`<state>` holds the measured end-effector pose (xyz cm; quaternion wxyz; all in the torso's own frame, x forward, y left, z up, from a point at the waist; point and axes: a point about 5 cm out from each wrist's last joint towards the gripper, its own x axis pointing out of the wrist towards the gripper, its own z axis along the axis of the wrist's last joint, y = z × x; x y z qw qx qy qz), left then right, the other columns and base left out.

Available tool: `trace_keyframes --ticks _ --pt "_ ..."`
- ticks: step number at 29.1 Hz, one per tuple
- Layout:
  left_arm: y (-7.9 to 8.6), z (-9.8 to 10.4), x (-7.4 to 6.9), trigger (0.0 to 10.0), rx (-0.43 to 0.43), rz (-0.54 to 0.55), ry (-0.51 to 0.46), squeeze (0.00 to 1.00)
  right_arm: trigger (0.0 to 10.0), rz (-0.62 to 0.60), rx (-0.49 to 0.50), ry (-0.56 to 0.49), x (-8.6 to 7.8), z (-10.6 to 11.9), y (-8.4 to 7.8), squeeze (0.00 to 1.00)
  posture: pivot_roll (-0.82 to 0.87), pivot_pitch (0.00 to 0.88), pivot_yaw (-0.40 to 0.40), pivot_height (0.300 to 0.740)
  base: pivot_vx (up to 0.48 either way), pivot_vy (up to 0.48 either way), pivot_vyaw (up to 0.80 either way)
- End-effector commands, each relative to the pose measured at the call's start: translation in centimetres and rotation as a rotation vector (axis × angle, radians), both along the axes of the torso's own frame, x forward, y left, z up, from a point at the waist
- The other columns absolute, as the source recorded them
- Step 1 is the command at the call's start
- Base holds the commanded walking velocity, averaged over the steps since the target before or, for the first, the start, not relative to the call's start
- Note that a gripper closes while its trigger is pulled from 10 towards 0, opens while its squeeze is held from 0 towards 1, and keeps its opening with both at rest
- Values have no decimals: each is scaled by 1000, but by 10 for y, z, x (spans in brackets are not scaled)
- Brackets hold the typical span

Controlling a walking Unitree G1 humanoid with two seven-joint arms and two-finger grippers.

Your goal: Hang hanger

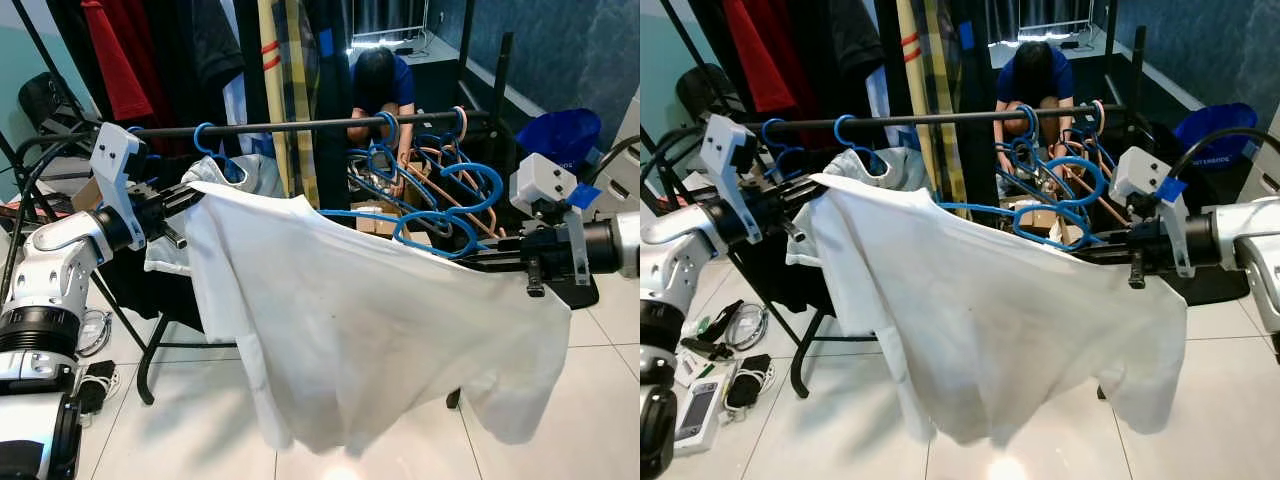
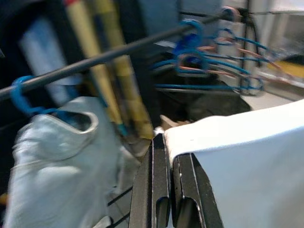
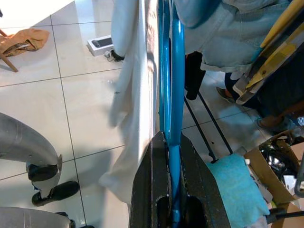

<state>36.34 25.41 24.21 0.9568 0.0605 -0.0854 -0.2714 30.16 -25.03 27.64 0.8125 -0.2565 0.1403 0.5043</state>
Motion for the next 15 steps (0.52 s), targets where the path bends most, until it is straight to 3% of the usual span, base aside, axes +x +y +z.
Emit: trace_keyframes --ticks 1,8,15 --pt "20 9 0 0 -59 122 -36 0 0 -14 -9 7 -1 -3 0 0 -137 0 110 740 0 0 0" --pt "16 -1 1 0 -84 147 -1 0 0 -3 59 -51 1 4 6 0 -132 0 112 740 0 0 0" --pt "-3 -33 9 0 -67 158 95 0 0 -51 237 -217 10 25 13 0 -134 0 116 740 0 0 0"
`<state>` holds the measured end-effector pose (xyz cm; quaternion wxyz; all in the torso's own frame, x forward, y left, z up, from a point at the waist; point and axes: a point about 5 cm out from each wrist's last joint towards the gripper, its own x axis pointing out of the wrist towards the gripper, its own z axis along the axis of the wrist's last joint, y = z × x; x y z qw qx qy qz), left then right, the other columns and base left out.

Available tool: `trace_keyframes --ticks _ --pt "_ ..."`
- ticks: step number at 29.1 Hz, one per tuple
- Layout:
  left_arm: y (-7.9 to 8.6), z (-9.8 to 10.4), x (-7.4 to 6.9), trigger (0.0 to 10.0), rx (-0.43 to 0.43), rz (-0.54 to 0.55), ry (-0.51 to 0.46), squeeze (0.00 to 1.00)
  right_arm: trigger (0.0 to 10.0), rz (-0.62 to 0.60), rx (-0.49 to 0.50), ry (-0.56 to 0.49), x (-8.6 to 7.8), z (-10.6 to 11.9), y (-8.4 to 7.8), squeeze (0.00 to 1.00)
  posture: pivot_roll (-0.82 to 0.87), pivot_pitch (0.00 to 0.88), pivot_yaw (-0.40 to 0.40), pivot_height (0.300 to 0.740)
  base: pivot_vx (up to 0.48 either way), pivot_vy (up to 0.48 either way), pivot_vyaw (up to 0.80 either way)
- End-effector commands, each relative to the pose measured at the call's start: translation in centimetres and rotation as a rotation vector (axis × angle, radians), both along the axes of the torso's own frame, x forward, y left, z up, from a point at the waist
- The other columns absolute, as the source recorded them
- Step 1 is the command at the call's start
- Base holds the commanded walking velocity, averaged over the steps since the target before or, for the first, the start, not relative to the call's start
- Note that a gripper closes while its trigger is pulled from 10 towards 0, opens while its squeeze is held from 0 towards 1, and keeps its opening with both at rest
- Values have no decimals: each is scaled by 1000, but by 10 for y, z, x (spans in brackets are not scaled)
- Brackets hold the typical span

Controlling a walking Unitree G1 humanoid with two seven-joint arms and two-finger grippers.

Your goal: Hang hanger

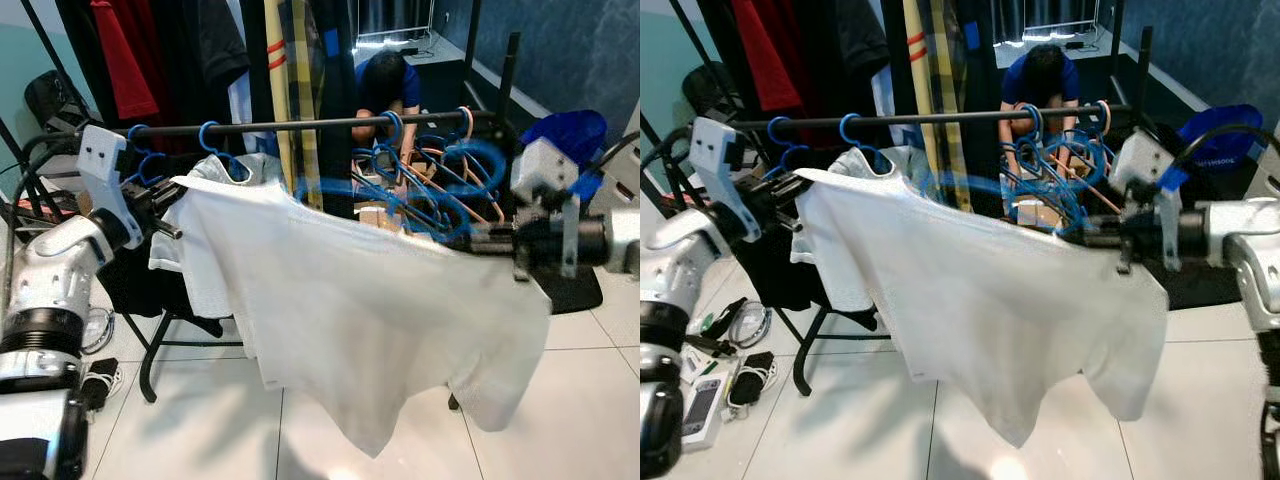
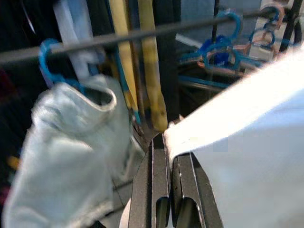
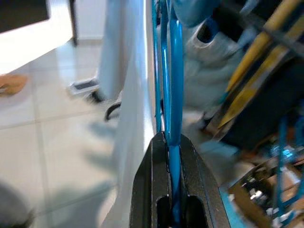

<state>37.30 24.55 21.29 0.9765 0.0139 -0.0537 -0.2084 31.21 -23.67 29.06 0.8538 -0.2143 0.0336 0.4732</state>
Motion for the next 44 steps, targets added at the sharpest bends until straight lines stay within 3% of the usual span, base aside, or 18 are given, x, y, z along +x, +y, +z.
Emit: trace_keyframes --ticks 1,9,18,20,21,22,26,28,33,34,35,36,37,38,39,41,43,44 --pt "2 -8 0 0 24 30 28 0 0 -6 76 -77 1 13 0 0 -134 0 116 740 0 0 0" --pt "-15 -19 2 0 8 31 48 0 0 30 163 -93 0 17 8 0 -129 0 117 740 0 0 0" --pt "-68 -14 -2 0 -88 -175 0 0 0 51 180 -62 1 3 18 0 -127 0 116 740 0 0 0" --pt "-134 3 -35 0 -186 -592 -74 0 0 57 472 -124 11 14 40 0 -129 0 115 740 0 0 0" --pt "-134 3 -35 0 -186 -592 -74 0 0 57 472 -124 11 14 40 0 -129 0 115 740 0 0 0" --pt "-161 13 -55 0 -232 -765 -110 0 0 56 631 -131 16 17 50 0 -123 0 109 740 0 0 0" --pt "-178 23 -71 0 -253 -888 -151 0 0 45 883 -111 24 19 62 0 -114 0 107 740 0 0 0" --pt "-178 23 -71 0 -253 -888 -151 0 0 45 883 -111 24 19 62 0 -114 0 107 740 0 0 0" --pt "-170 21 -62 0 -241 -817 -147 0 0 3 944 -101 30 17 63 0 -111 0 106 740 0 0 0" --pt "-139 11 -33 0 -185 -552 -100 0 4627 -215 828 -70 46 -7 56 0 -95 0 105 740 0 0 0" --pt "-81 -12 -9 9137 -149 -190 -16 0 10000 -475 642 -14 58 -50 35 0 -64 0 93 740 0 0 0" --pt "-81 -12 -9 9137 -149 -190 -16 0 10000 -475 642 -14 58 -50 35 0 -64 0 93 740 0 0 0" --pt "-25 -40 -5 10000 -149 122 89 0 10000 -656 441 45 57 -94 14 0 -62 0 88 740 0 0 0" --pt "-25 -40 -5 10000 -149 122 89 0 10000 -656 441 45 57 -94 14 0 -62 0 88 740 0 0 0" --pt "9 -58 -11 10000 -154 304 158 0 10000 -750 310 84 52 -121 0 0 -62 0 88 740 0 0 0" --pt "9 -58 -11 10000 -154 304 158 0 10000 -750 310 84 52 -121 0 0 -62 0 88 740 0 0 0" --pt "40 -116 -39 10000 -153 522 383 0 10000 -832 121 238 31 -184 -11 0 -50 0 74 740 0 0 0" --pt "40 -116 -39 10000 -153 522 383 0 10000 -832 121 238 31 -184 -11 0 -50 0 74 740 0 0 0"
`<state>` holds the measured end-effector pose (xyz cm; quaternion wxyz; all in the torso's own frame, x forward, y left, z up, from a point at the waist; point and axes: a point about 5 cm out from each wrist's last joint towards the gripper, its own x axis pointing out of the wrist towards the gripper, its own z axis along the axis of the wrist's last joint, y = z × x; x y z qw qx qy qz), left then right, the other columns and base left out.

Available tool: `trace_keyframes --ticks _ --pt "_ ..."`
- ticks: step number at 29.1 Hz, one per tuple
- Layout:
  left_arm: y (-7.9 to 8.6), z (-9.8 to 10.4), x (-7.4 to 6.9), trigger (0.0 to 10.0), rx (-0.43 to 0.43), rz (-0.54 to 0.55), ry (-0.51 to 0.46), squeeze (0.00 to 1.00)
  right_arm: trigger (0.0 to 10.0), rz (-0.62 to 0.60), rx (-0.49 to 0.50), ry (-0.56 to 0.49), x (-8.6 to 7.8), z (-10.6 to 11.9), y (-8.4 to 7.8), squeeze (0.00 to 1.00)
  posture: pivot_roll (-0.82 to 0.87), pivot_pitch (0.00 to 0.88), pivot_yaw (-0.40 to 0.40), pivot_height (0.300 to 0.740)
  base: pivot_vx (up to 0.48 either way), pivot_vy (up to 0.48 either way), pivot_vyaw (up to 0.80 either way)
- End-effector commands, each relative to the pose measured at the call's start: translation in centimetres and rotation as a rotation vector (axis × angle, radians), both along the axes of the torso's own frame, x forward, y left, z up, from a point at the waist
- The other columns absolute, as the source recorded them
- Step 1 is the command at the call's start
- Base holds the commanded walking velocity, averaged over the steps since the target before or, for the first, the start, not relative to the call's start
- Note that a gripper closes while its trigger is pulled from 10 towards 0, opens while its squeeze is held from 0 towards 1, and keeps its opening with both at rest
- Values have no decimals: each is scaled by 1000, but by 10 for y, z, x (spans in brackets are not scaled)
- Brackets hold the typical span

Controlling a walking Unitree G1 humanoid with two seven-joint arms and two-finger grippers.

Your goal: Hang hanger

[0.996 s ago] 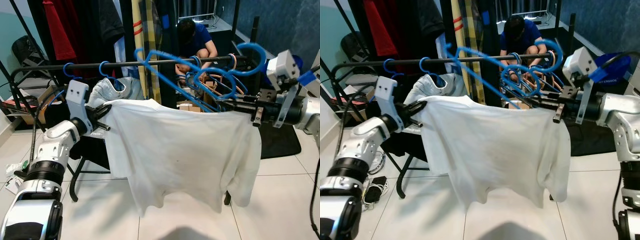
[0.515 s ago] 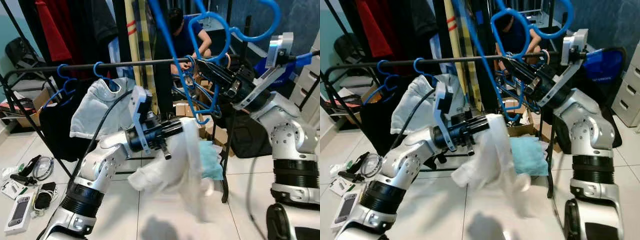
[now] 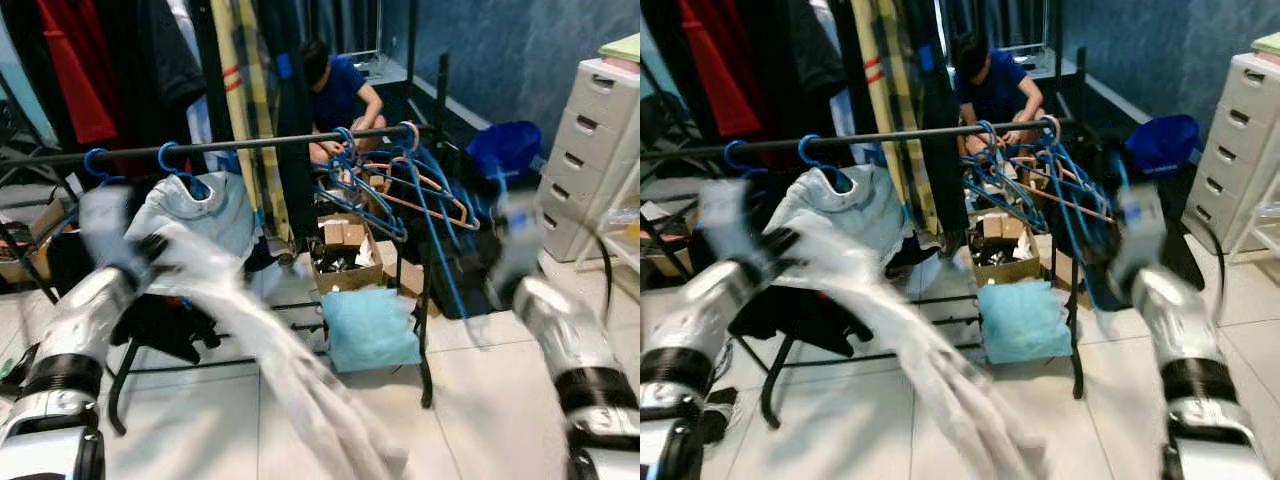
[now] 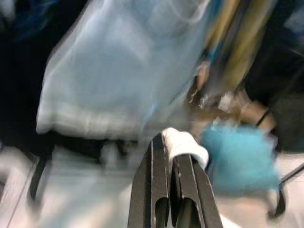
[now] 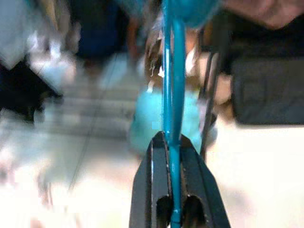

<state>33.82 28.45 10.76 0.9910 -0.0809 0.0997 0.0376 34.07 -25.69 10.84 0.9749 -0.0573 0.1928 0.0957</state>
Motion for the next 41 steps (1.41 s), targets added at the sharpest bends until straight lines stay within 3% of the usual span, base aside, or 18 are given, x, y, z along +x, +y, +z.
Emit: trace_keyframes --ticks 1,2,4,11,15,17,19,23,41 --pt "1 -36 -19 10000 -3 59 159 0 10000 32 -43 80 -9 -28 12 0 -41 0 65 740 0 0 800" --pt "1 -36 -19 10000 -3 59 159 0 10000 32 -43 80 -9 -28 12 0 -41 0 65 740 0 0 800" --pt "-18 -80 -42 10000 -61 77 330 0 10000 18 -33 248 -33 -76 24 0 -23 0 38 740 0 0 800" --pt "-53 -123 -66 10000 -58 54 523 0 10000 4 -29 375 -58 -113 38 0 -16 0 11 740 0 0 793" --pt "-73 -151 -90 10000 27 17 696 0 10000 -10 -39 463 -81 -138 45 0 17 0 -13 740 0 0 788" --pt "-73 -151 -90 10000 27 17 696 0 10000 -10 -39 463 -81 -138 45 0 17 0 -13 740 0 0 788" --pt "-85 -158 -96 10000 128 -89 754 0 10000 -16 -71 537 -98 -153 46 0 37 0 1 740 0 0 788" --pt "-92 -160 -98 10000 196 -171 772 0 10000 7 -128 550 -102 -156 47 0 35 0 3 740 0 0 788" --pt "-94 -157 -93 10000 203 -154 750 0 10000 43 -188 545 -100 -158 56 0 55 0 -32 740 0 0 788"
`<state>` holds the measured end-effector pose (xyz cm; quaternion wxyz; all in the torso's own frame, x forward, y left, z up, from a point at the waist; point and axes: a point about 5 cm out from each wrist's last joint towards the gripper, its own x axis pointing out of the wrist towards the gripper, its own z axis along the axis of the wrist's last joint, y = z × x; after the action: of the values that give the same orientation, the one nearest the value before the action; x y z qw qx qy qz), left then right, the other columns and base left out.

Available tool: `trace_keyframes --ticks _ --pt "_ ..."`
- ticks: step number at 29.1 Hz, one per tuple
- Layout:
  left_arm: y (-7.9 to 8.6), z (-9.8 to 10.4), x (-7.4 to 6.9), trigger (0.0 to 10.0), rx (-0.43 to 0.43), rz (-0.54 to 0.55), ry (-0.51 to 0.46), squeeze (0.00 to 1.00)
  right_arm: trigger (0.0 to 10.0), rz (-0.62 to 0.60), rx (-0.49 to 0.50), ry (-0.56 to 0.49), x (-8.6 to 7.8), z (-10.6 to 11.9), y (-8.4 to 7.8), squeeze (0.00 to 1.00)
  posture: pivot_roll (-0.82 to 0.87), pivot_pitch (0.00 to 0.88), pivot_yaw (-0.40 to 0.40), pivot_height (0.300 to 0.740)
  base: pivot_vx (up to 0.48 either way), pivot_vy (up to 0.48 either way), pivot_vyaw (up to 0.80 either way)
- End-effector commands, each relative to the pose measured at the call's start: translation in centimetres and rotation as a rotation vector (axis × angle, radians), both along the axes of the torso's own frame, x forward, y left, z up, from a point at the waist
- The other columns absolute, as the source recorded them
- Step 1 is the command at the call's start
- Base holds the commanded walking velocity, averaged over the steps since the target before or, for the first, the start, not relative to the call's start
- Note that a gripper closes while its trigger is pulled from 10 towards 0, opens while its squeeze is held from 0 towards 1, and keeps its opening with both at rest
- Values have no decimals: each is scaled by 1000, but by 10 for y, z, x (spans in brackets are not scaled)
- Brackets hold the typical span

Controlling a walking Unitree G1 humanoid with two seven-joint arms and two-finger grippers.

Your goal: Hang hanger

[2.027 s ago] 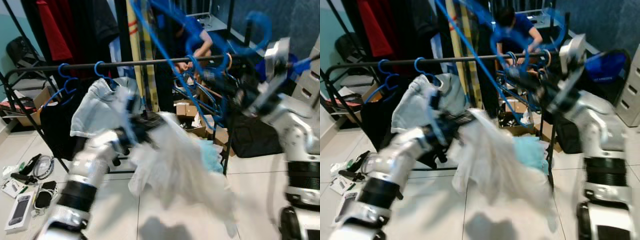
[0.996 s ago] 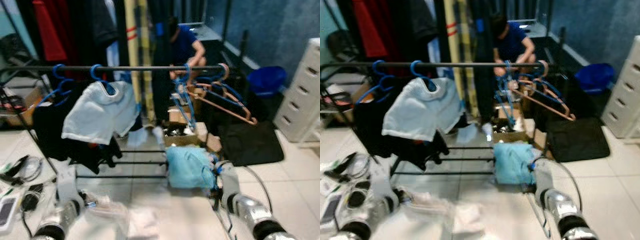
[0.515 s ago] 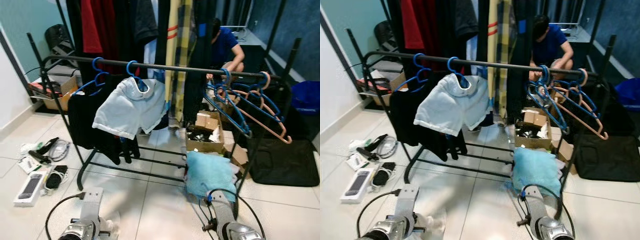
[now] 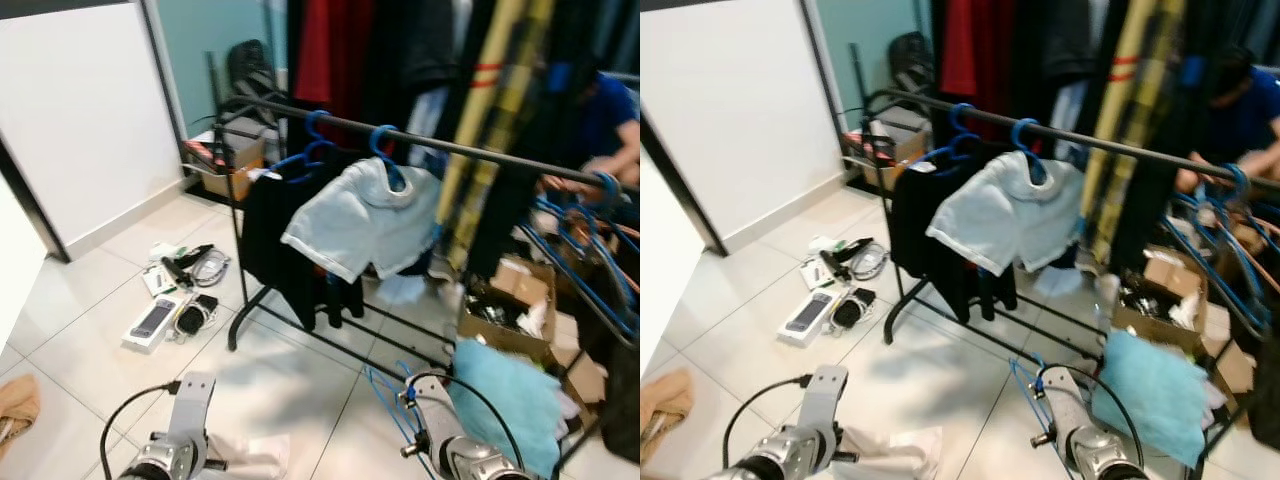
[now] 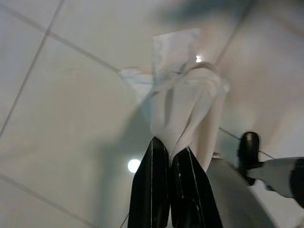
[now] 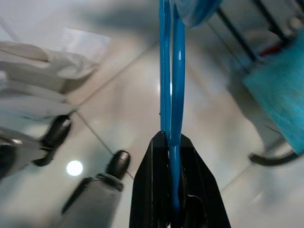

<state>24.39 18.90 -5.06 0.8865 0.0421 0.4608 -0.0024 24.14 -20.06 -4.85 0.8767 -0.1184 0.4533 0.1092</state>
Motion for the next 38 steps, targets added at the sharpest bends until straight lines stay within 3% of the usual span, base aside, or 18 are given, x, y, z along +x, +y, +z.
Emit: trace_keyframes --ticks 1,38 --pt "1 1 2 10000 6 1 -10 0 10000 6 -9 2 -1 -1 0 0 55 0 -32 740 0 0 788" --pt "2 1 1 10000 0 -10 -3 0 10000 45 -11 -3 0 0 2 0 25 0 -5 740 0 0 788"
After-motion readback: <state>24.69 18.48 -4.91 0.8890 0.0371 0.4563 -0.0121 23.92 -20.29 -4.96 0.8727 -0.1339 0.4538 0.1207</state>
